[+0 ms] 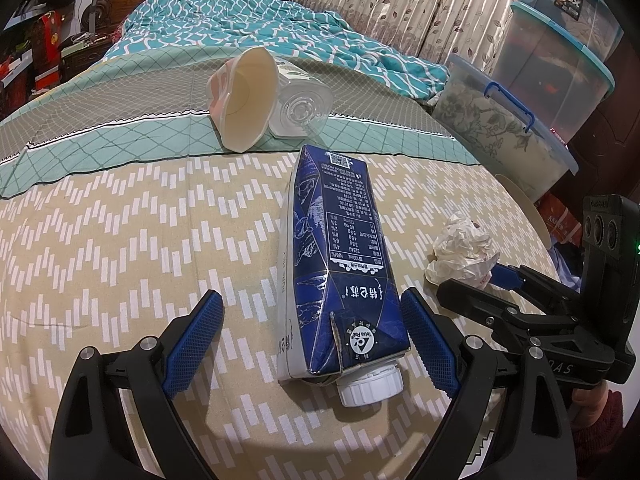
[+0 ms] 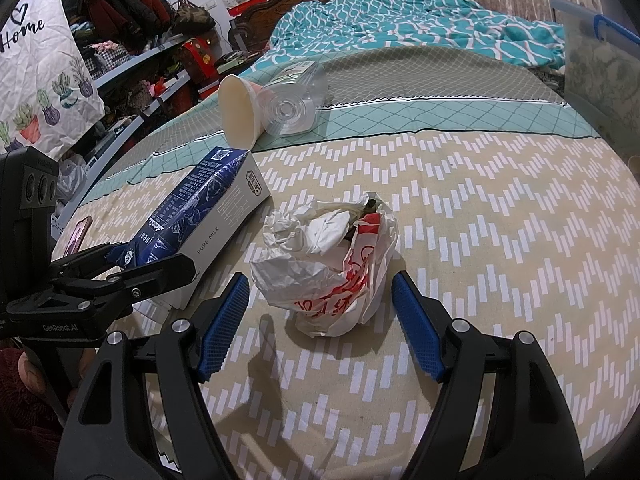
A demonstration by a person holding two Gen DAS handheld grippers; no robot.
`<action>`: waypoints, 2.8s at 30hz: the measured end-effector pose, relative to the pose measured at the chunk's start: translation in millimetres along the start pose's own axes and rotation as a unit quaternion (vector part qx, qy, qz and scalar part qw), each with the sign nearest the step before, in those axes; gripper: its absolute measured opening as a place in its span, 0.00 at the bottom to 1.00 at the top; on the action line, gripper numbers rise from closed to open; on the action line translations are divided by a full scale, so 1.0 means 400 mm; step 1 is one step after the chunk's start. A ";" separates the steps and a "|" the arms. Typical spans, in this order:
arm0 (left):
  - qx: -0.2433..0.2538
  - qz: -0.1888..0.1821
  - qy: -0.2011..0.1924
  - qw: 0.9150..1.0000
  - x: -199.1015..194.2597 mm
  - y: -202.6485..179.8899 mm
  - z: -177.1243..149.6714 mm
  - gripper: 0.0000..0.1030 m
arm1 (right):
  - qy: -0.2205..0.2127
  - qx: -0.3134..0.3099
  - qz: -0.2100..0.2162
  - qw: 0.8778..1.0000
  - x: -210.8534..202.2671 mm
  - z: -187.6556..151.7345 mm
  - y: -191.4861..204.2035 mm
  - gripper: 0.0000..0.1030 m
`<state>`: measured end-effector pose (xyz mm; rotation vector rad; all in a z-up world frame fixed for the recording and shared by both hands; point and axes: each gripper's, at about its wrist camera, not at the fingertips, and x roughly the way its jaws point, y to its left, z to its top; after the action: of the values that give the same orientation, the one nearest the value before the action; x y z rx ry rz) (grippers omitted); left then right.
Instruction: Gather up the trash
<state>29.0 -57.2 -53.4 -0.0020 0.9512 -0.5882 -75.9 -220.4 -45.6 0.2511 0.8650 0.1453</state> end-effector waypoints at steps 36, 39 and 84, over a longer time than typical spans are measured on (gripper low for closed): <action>-0.001 -0.001 0.000 1.000 -0.001 0.003 -0.004 0.83 | 0.000 0.001 0.000 1.000 0.000 -0.001 -0.002 0.72; -0.001 -0.003 0.000 1.000 -0.003 0.005 -0.003 0.82 | -0.001 0.000 0.000 1.000 -0.001 -0.002 -0.002 0.72; 0.226 -0.171 0.090 0.955 0.498 -0.947 0.385 0.83 | -0.156 0.290 -0.177 0.927 -0.365 -0.002 -0.879 0.69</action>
<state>55.0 -509.9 -18.2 0.3075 0.9799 -1.1339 -161.5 -591.1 -36.4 0.6478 0.6030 -0.4885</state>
